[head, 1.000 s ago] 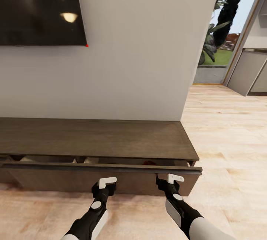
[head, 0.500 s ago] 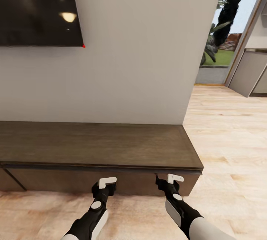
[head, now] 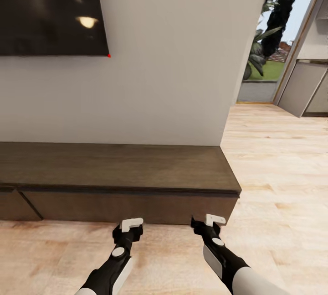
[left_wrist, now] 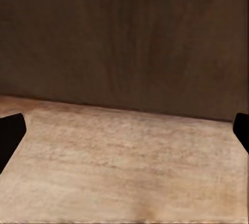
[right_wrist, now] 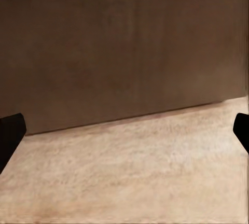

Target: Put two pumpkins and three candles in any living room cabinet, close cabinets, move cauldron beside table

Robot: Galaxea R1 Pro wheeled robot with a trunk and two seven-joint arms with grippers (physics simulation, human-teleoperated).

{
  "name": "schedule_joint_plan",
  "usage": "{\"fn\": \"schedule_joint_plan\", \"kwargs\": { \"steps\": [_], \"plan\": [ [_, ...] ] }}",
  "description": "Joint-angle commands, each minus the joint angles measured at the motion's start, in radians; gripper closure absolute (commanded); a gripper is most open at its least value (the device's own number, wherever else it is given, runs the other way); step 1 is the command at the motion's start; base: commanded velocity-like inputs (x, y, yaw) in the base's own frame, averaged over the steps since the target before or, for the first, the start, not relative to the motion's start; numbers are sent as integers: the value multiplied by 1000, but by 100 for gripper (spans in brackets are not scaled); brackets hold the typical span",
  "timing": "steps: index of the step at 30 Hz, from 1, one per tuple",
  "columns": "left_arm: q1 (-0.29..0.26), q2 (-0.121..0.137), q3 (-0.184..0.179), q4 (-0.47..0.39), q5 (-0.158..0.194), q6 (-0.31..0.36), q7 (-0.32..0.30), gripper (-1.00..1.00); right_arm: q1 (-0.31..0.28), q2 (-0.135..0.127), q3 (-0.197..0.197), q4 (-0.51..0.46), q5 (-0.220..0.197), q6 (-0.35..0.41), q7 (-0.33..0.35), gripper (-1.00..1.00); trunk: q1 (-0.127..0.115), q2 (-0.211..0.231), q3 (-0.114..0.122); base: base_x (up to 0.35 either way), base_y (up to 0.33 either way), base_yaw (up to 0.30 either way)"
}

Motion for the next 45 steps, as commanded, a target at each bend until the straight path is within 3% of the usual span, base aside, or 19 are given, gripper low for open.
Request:
{"fn": "schedule_joint_plan", "kwargs": {
  "steps": [1,3,5,6,7,9,11,13,18,27,40,45],
  "plan": [
    [0,0,2,0,0,13,-1,-100,-1,1,-1,-1,0,27,0,-100,0,0,0,-97,0,0],
    [-2,-1,6,-14,2,114,-2,-100,-7,1,-5,-7,-1,157,-1,-100,0,0,0,-41,0,0],
    [-3,-1,10,-55,7,272,-4,-100,-11,0,-9,-22,-5,284,-3,-100,0,0,0,-17,0,0],
    [-4,-1,12,-95,9,372,-5,-100,-15,0,-11,-37,-8,342,-4,-100,0,0,0,-8,0,0],
    [-4,-1,20,-173,13,533,-6,-100,-22,-1,-14,-66,-12,417,-5,-100,0,0,0,-4,0,0],
    [-4,-1,46,-279,23,732,-8,-100,-26,1,-17,-97,-14,505,-5,-100,0,0,0,-2,0,0],
    [-5,-1,84,-345,29,850,-10,-100,-28,6,-18,-118,-15,583,-5,-100,-1,0,8,-1,0,0],
    [-5,-1,119,-376,33,913,-10,-100,-29,9,-18,-153,-15,643,-7,-100,-2,1,15,0,0,0],
    [-5,0,139,-390,35,949,-7,-100,-29,11,-17,-198,-16,687,-8,-100,-4,2,35,0,0,0],
    [-5,0,141,-391,33,953,-1,-100,-29,12,-18,-203,-16,765,-8,-100,-9,6,69,0,0,0],
    [-5,1,142,-391,34,980,1,-100,-29,14,-18,-204,-16,801,-9,-100,-59,97,110,-77,0,90],
    [-5,1,178,-389,33,982,2,-100,-29,17,-18,-205,-16,838,-10,-100,-78,132,123,-27,0,266]
  ]
}}
